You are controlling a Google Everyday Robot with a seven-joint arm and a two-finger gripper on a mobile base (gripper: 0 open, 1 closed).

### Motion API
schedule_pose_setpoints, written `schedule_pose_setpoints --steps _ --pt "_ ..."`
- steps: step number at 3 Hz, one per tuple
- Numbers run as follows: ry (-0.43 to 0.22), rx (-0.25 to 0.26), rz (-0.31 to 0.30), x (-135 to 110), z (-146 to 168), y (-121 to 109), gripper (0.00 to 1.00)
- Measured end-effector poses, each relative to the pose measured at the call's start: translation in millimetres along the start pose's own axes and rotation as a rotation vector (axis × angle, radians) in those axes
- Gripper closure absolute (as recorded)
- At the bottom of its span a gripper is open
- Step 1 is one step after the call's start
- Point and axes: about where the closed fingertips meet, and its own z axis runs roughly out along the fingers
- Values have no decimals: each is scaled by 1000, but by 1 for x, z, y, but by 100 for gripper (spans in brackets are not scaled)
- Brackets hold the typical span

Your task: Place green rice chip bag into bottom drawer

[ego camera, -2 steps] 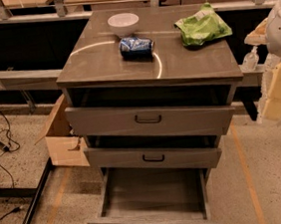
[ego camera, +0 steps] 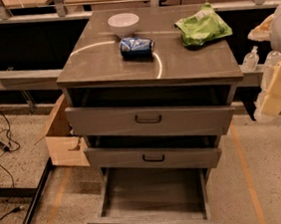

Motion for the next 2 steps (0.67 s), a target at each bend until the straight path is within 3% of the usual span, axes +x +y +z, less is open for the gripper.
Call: schedule_pose_setpoints --steps 1,2 --pt "-180 121 92 18 -1 -48 0" --pt "-366 253 151 34 -1 -117 0"
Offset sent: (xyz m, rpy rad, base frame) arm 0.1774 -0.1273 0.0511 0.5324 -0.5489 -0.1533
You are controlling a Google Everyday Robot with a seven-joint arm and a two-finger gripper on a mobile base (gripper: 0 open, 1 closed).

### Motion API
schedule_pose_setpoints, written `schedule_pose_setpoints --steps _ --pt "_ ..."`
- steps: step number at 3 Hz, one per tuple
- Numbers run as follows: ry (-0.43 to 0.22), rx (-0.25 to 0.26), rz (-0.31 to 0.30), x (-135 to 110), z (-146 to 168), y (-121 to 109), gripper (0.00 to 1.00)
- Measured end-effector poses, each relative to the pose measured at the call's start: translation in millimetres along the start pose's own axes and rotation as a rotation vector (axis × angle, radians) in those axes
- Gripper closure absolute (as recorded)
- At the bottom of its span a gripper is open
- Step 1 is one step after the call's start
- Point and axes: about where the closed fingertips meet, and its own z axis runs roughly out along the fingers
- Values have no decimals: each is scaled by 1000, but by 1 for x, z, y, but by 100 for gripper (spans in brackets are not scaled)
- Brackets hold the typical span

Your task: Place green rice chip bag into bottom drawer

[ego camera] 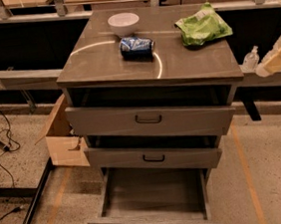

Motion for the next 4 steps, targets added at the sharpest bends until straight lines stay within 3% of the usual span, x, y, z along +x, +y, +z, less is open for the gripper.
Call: schedule_pose_setpoints --steps 1,2,3,4 --pt "-131 100 82 11 29 -70 0" --pt "-173 170 193 34 83 -130 0" --pt "-173 168 191 33 83 -130 0" --pt "-186 165 265 42 104 -134 0"
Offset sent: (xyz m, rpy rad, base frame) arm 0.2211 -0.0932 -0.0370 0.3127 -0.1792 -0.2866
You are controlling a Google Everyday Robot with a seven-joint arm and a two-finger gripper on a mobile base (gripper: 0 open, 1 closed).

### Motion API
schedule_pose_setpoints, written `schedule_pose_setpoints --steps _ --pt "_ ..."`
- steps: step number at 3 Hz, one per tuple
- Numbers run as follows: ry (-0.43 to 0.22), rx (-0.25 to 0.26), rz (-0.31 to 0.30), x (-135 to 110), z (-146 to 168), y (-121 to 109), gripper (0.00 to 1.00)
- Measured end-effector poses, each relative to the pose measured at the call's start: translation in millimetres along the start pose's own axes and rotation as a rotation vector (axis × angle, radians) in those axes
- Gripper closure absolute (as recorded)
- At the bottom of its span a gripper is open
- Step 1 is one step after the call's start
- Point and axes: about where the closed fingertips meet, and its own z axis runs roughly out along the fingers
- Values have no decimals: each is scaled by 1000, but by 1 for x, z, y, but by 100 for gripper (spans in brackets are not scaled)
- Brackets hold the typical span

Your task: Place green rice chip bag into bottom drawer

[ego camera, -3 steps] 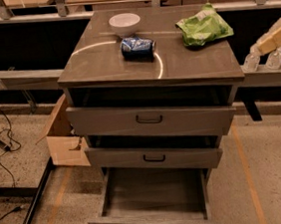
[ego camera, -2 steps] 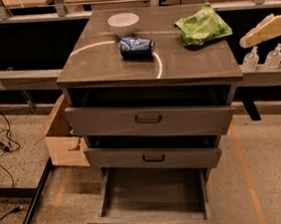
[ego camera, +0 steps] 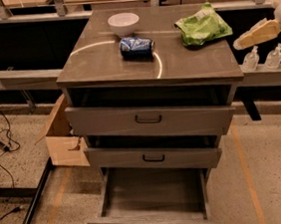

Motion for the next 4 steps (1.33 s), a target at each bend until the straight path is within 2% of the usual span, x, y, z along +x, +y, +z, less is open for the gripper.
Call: schedule_pose_setpoints --steps 1,2,3,4 --pt "-26 10 114 13 42 -8 0" --pt "-46 23 175 20 89 -9 0" --pt "-56 81 176 24 131 -15 0" --pt "-67 164 206 22 162 -31 0"
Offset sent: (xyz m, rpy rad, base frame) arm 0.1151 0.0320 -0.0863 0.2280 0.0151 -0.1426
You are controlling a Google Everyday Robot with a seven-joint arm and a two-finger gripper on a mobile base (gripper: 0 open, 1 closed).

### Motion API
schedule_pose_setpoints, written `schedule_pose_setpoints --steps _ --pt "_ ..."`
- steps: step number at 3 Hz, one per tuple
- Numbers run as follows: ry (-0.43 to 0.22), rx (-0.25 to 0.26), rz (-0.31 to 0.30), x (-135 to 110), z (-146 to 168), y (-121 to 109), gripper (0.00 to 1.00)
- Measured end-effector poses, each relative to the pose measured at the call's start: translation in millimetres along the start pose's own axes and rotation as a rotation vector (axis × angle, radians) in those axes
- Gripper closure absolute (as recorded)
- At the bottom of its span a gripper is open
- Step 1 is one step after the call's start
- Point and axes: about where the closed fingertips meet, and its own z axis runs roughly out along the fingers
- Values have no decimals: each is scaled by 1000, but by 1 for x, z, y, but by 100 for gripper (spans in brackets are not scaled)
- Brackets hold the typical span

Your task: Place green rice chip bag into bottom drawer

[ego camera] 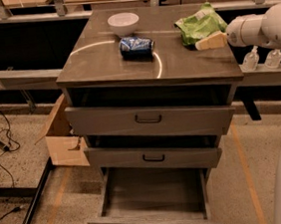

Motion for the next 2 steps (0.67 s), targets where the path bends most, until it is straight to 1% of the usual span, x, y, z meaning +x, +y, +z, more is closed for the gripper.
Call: schedule_pose_setpoints --steps 1,2 --pt "-3 52 40 -4 24 -7 0" --pt "-7 74 76 -10 46 -6 0"
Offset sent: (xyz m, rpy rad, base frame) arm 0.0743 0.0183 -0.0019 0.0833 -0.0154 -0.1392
